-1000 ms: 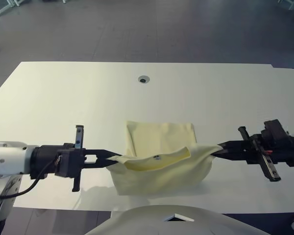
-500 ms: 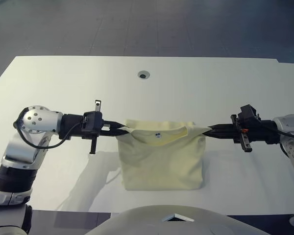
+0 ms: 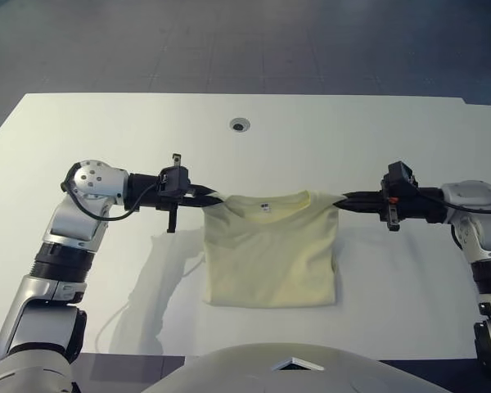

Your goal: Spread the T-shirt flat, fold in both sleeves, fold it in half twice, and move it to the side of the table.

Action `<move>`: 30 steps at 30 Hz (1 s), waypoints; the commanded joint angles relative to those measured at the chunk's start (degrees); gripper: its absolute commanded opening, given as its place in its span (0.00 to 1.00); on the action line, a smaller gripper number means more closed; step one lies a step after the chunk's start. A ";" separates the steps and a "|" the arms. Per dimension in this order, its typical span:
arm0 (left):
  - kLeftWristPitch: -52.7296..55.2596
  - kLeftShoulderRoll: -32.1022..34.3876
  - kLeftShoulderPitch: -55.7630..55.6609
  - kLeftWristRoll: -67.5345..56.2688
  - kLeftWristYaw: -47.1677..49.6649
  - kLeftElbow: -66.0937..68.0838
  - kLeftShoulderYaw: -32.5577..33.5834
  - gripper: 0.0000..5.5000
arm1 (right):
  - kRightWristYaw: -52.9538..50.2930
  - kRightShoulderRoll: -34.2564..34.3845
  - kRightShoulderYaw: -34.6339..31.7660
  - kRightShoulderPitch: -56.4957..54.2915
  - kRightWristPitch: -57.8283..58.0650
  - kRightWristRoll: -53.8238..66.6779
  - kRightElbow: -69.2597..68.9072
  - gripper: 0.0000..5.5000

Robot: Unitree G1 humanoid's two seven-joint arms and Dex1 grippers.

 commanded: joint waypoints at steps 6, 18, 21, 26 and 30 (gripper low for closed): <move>-5.90 -5.97 -5.22 7.02 2.90 13.58 -2.77 0.07 | -0.43 3.68 2.61 -4.46 -3.09 -5.70 9.81 0.00; -14.48 -10.91 -10.48 11.59 11.50 28.19 -0.97 0.40 | -3.95 7.88 1.94 -9.87 1.18 -7.62 21.42 0.25; -16.10 -10.72 -10.85 11.86 13.18 29.21 -0.05 0.49 | -4.75 8.16 0.38 -11.27 4.35 -6.76 23.34 0.34; -16.60 -10.18 -9.13 8.32 13.92 24.23 3.74 0.64 | -8.04 8.24 -2.75 -12.69 6.69 -6.36 23.78 0.49; -11.81 -10.32 -1.33 3.12 12.71 8.84 4.07 0.77 | -12.60 8.94 -6.02 -12.73 5.58 -5.45 21.71 0.61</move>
